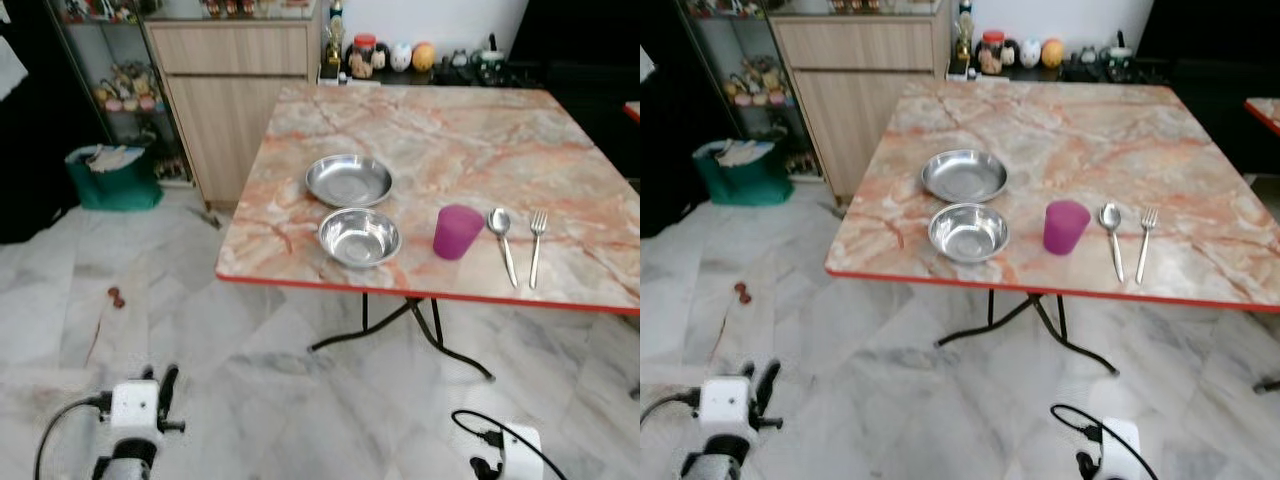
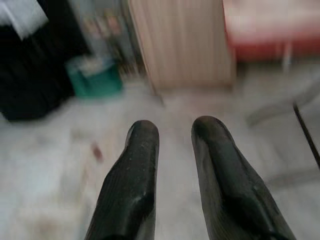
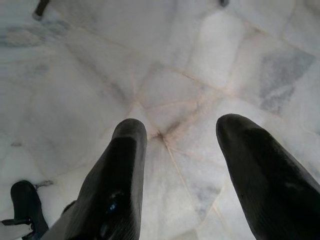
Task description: Setting the table
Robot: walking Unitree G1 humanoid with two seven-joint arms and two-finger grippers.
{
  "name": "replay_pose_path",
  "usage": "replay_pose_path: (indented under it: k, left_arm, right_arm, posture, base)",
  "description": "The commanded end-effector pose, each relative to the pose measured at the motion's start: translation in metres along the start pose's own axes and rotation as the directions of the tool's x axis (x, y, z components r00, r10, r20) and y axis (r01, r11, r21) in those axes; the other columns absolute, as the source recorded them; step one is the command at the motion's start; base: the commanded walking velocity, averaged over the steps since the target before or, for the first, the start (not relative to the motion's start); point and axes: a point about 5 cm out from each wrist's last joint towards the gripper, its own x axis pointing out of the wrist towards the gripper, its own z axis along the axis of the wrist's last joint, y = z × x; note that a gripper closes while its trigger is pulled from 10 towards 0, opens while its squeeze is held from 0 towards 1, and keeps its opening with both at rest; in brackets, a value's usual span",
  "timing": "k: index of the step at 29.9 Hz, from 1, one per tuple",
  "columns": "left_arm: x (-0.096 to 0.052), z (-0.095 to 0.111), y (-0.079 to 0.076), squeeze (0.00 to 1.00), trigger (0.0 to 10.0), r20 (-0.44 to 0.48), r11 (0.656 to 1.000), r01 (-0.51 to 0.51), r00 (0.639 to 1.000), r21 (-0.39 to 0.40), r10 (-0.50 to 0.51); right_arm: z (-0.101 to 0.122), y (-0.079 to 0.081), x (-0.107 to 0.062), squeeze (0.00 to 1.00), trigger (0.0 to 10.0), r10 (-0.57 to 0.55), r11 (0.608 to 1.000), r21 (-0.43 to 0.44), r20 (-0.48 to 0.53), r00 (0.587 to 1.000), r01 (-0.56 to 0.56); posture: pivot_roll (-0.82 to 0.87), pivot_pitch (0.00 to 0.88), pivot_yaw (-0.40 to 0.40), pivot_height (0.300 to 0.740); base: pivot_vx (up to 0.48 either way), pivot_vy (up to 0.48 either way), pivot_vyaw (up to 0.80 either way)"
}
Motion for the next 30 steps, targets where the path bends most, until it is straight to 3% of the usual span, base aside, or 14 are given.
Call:
replay_pose_path:
  k: [1,3,7,8,10,15,25,30]
  left_arm:
    - [0.01,0.018,-0.001,0.0,10.0,0.059,0.999,-0.018,0.998,-0.027,0.019]
    - [0.026,0.045,-0.01,0.0,10.0,0.149,0.999,-0.003,0.989,-0.054,0.011]
    - [0.049,0.061,-0.036,0.0,10.0,0.192,0.992,0.118,0.976,-0.051,-0.106]
    - [0.05,0.061,-0.037,0.0,10.0,0.192,0.991,0.126,0.975,-0.049,-0.115]
    - [0.051,0.061,-0.042,0.0,10.0,0.171,0.984,0.131,0.979,-0.122,-0.109]
    - [0.053,0.073,-0.052,0.0,10.0,0.17,0.97,0.175,0.974,-0.167,-0.147]
    - [0.061,0.09,-0.04,0.0,10.0,0.197,0.97,0.166,0.972,-0.178,-0.13]
    - [0.061,0.093,-0.039,0.0,10.0,0.192,0.97,0.162,0.973,-0.184,-0.126]
  right_arm:
    - [0.001,0.002,0.001,0.0,10.0,0.0,1.0,-0.006,-0.002,1.0,0.0]
    - [0.004,0.004,0.001,0.0,10.0,0.002,1.0,-0.009,0.002,1.0,-0.002]
    - [0.007,0.006,0.002,0.0,10.0,0.0,1.0,-0.003,0.012,1.0,0.0]
    - [0.007,0.006,0.002,0.0,10.0,0.0,1.0,-0.002,0.012,1.0,0.0]
    - [0.008,0.006,0.002,0.0,10.0,-0.005,1.0,0.01,0.017,1.0,0.005]
    - [0.014,0.011,0.003,0.0,10.0,-0.002,1.0,0.014,0.029,1.0,0.002]
    - [0.015,0.02,0.004,0.0,10.0,0.023,1.0,-0.015,0.055,0.998,-0.022]
    - [0.007,0.012,0.001,0.0,10.0,0.025,0.997,-0.071,0.056,0.998,-0.021]
  posture:
    - [0.05,0.0,-0.037,0.74]
    - [0.05,0.0,-0.04,0.74]
    - [0.02,0.0,-0.023,0.74]
    - [0.02,0.0,-0.023,0.74]
    - [0.0,0.0,-0.013,0.74]
    - [0.01,0.0,-0.013,0.74]
    - [0.01,0.0,-0.014,0.74]
    - [0.01,0.0,-0.01,0.74]
  base:
    - [0.0,0.0,0.0]
    - [0.0,0.0,0.0]
    - [0.0,0.0,0.0]
    - [0.0,0.0,0.0]
    - [0.0,0.0,0.0]
    - [0.0,0.0,0.0]
    - [0.0,0.0,0.0]
    - [0.0,0.0,0.0]
